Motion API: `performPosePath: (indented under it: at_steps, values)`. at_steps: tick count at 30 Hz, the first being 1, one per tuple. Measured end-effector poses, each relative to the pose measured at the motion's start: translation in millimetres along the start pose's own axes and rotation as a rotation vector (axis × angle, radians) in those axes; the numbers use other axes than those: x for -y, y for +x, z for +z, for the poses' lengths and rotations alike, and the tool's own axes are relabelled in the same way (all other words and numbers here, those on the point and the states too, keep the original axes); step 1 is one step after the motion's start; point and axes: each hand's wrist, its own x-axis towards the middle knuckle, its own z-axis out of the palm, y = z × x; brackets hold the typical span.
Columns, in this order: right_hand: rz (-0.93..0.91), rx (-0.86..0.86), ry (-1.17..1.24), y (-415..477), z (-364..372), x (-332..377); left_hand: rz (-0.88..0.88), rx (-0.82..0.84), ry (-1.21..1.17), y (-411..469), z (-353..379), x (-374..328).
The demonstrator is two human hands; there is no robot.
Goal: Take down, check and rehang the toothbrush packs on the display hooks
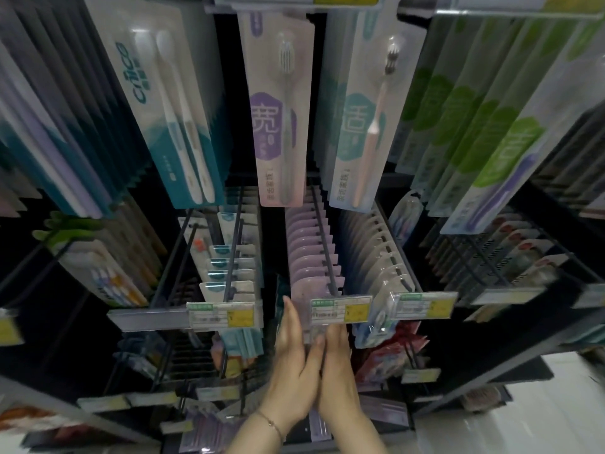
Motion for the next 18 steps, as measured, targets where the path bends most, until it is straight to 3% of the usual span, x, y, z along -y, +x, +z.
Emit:
performPosePath:
  at_steps: [4,6,13,16,18]
  values:
    - [-0.004,0.050,-0.072,2.1,-1.4,1.7,0.009,-0.016,0.008,6.3,-1.4,4.2]
    - [0.021,0.038,0.041,5.4,-3.3,5.1,0.003,-0.014,0.004,9.2,-2.1,4.9]
    - [-0.080,0.022,-0.145,10.2,-4.8,6.3,0.015,-0.012,0.012,16.0,-2.6,2.2]
    - [-0.026,0.030,0.028,4.8,-7.2,11.7,0.001,0.003,0.019,13.8,-2.9,2.6]
    - [-0.056,0.010,0.010,1.8,-9.1,7.9,0.004,0.009,0.010,10.3,-4.5,2.7]
